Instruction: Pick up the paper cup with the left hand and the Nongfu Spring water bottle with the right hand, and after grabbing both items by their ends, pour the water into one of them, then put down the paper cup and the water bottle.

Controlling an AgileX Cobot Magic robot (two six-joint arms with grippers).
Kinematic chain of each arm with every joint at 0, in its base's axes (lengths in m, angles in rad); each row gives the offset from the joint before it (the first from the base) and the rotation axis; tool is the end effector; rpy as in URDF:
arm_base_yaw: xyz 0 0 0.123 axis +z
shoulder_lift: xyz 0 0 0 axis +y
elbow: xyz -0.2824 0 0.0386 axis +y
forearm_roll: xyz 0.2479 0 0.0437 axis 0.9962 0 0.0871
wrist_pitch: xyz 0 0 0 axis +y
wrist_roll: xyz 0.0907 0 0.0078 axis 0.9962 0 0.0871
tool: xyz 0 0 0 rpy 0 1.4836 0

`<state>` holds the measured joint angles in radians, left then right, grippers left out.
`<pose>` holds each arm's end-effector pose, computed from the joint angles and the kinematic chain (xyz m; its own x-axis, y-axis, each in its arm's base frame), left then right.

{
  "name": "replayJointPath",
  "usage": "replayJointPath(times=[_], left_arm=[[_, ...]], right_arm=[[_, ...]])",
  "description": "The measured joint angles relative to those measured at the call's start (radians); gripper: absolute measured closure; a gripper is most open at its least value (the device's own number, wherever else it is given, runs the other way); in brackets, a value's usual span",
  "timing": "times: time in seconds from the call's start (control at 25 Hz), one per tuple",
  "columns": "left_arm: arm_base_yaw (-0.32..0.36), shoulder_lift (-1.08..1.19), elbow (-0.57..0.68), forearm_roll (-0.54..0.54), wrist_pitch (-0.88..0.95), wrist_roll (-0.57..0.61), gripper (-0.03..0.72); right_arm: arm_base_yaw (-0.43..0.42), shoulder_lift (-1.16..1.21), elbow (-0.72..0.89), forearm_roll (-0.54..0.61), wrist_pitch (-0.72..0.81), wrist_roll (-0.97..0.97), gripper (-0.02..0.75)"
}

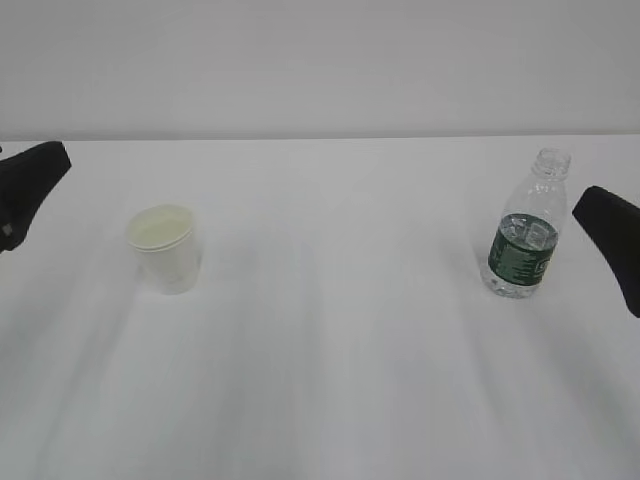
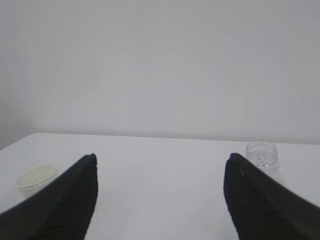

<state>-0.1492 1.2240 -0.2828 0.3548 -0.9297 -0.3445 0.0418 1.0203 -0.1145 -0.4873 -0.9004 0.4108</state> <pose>0.2029 -0.0561 0.2308 -0.0089 -0.1211 -0.9926 0.4201 0.9004 -0.1137 0.1557 0.0399 0.2174 -0.0168 0.0855 -0.9962 -0.4056 0.9101 0.0850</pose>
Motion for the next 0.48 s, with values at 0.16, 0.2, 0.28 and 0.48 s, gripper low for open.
replayJointPath(times=[0.16, 0.2, 0.28, 0.48], left_arm=[[0.0, -0.076, 0.005, 0.0, 0.046, -0.031, 0.095], [0.0, -0.098, 0.005, -0.002, 0.072, -0.032, 0.095], [0.0, -0.141, 0.005, -0.006, 0.14, -0.035, 0.095], [0.0, -0.271, 0.007, -0.024, 0.285, -0.069, 0.096]], right_arm=[[0.0, -0.048, -0.014, 0.0, 0.055, 0.04, 0.15], [0.0, -0.063, -0.019, -0.004, 0.082, 0.051, 0.15], [0.0, -0.09, -0.039, -0.015, 0.14, 0.069, 0.15], [0.0, -0.153, -0.082, -0.046, 0.259, 0.106, 0.15]])
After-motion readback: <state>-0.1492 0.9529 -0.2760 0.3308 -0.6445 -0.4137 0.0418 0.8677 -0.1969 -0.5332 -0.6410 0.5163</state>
